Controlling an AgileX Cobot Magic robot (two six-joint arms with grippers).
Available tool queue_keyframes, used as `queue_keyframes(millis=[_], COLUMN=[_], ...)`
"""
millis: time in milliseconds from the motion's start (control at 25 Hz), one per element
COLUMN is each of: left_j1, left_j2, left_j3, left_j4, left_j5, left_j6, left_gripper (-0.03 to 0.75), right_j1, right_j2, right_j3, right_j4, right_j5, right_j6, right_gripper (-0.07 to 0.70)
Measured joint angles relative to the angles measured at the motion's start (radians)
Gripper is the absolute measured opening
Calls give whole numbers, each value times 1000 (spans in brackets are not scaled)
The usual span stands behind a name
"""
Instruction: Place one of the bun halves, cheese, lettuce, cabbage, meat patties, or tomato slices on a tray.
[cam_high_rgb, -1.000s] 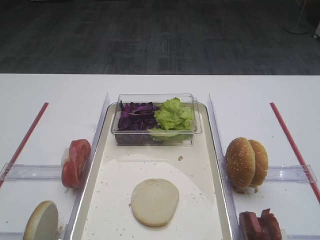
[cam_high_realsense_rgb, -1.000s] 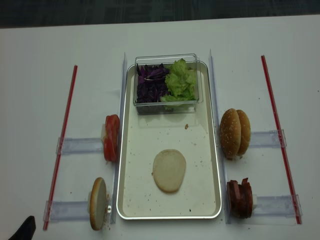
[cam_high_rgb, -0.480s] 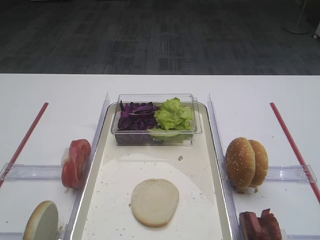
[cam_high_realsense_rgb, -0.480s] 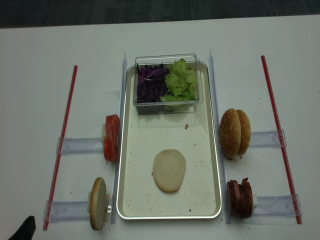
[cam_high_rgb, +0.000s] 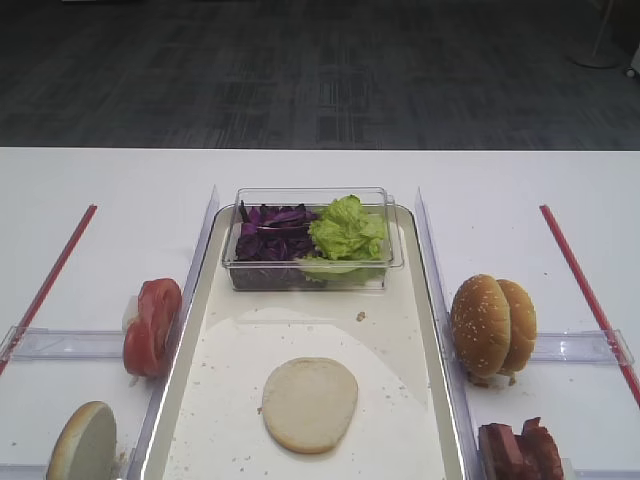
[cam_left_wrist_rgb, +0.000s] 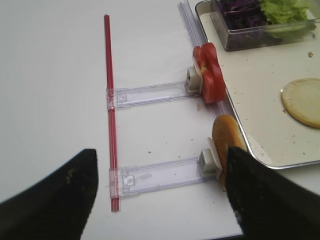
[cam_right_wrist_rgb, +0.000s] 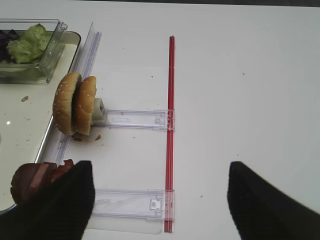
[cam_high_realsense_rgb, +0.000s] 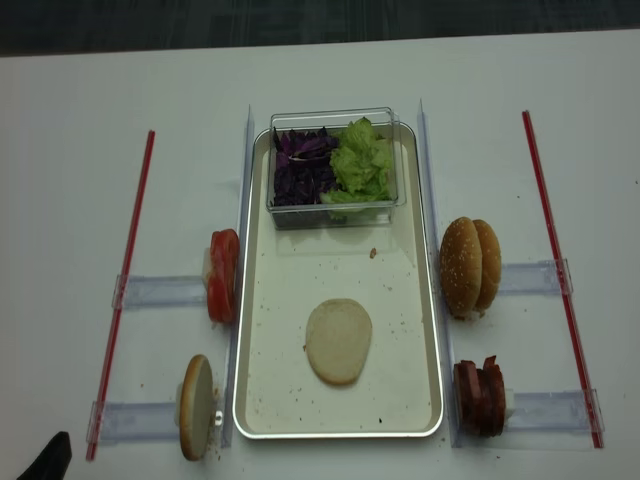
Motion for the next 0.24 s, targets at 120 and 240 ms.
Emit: queue_keyframes(millis=[120,240], left_j1=[0,0], left_j2=[0,0], left_j3=[0,0], left_j4=[0,0], left_j5=[0,0], left_j6=[0,0], left_gripper=[491,491], right_j1=[0,0], right_j2=[0,0], right_j3=[0,0], right_j4=[0,0], right_j5=[0,0], right_j6=[0,0], right_gripper=[571,571])
